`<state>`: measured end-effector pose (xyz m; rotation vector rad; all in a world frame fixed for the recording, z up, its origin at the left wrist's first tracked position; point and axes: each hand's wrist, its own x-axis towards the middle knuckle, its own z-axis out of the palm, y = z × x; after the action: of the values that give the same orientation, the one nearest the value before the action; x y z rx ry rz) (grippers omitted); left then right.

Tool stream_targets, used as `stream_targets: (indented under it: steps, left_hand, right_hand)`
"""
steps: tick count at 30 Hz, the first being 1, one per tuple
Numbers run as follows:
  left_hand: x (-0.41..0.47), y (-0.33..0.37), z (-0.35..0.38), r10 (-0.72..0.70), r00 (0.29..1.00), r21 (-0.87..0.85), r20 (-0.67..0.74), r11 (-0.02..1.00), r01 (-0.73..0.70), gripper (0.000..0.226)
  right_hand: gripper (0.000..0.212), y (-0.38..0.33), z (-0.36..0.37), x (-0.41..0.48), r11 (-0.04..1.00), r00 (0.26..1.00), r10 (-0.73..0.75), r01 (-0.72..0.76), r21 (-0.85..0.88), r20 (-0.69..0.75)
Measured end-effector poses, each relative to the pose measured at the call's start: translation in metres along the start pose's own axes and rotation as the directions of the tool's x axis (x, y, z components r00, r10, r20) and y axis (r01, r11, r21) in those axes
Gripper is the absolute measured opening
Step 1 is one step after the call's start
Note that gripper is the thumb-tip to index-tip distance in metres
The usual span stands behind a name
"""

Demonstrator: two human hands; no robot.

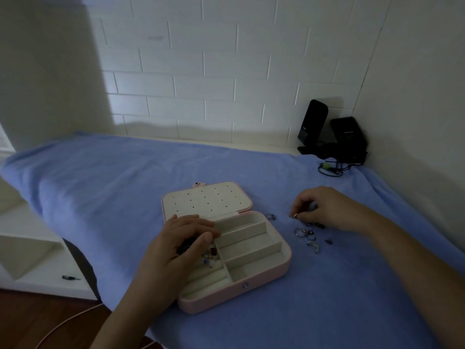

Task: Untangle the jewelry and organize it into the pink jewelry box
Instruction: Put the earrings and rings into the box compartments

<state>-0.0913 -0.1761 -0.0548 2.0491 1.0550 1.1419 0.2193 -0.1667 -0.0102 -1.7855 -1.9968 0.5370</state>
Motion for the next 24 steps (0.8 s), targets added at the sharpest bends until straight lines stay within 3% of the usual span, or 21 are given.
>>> stream_targets:
  steps: [2, 5, 8, 11, 13, 16, 20, 22, 24]
  left_hand:
    - [0.0, 0.0, 0.0, -0.002, 1.0, 0.003, -0.003, 1.0, 0.002, 0.039]
    - [0.001, 0.002, 0.0, -0.005, 1.0, 0.002, -0.003, 1.0, 0.005, 0.038]
    - [0.002, 0.006, -0.002, -0.022, 1.0, -0.021, 0.012, 1.0, 0.022, 0.038]
    - [0.003, 0.012, -0.005, -0.059, 0.998, -0.042, 0.017, 0.997, 0.059, 0.025]
    - [0.003, 0.016, -0.006, -0.104, 0.994, -0.083, -0.013, 0.991, 0.103, 0.015]
    - [0.005, 0.022, -0.008, -0.127, 0.989, -0.127, -0.069, 0.985, 0.118, 0.023]
    - [0.011, 0.044, -0.008, -0.113, 0.99, -0.149, -0.081, 0.984, 0.1, 0.017]
    - [0.016, 0.055, -0.004, -0.1, 0.994, -0.155, -0.053, 0.984, 0.091, 0.013]
    - [0.023, 0.064, 0.0, -0.113, 0.994, -0.194, -0.011, 0.975, 0.109, 0.007]
  right_hand:
    - [0.011, -0.002, -0.003, -0.003, 0.998, 1.0, 0.015, -0.014, 0.069, -0.023]
    - [0.011, -0.007, -0.009, -0.004, 0.948, 0.993, 0.037, 0.0, 0.32, -0.112]
    - [0.009, -0.018, -0.011, -0.008, 0.798, 0.995, 0.008, 0.053, 0.601, -0.098]
    - [0.01, -0.031, -0.008, -0.011, 0.665, 0.996, -0.029, 0.08, 0.742, -0.081]
    - [0.011, -0.041, -0.005, -0.014, 0.698, 0.99, -0.046, 0.126, 0.705, -0.133]
    - [0.013, -0.057, 0.0, -0.017, 0.77, 0.976, -0.103, 0.199, 0.606, -0.19]
    - [0.018, -0.081, 0.009, -0.024, 0.766, 0.952, -0.212, 0.303, 0.567, -0.222]
    - [0.017, -0.088, 0.015, -0.027, 0.811, 0.9, -0.286, 0.411, 0.418, -0.329]
    - [0.016, -0.091, 0.02, -0.03, 0.838, 0.795, -0.411, 0.522, 0.159, -0.446]
